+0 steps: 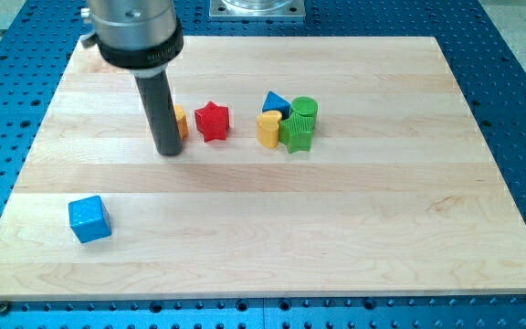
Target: Push the yellow hexagon and red star to the center of the board
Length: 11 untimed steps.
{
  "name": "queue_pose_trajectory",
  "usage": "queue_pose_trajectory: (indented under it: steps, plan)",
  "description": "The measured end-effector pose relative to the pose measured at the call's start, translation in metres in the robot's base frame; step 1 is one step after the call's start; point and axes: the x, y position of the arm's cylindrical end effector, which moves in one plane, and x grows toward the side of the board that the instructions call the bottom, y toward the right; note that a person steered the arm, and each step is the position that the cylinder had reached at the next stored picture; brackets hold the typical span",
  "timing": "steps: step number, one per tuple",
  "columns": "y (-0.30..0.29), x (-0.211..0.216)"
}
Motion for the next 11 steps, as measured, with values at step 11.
queue_pose_trajectory:
  steps: [11]
  plan:
    - [0.028, 0.030]
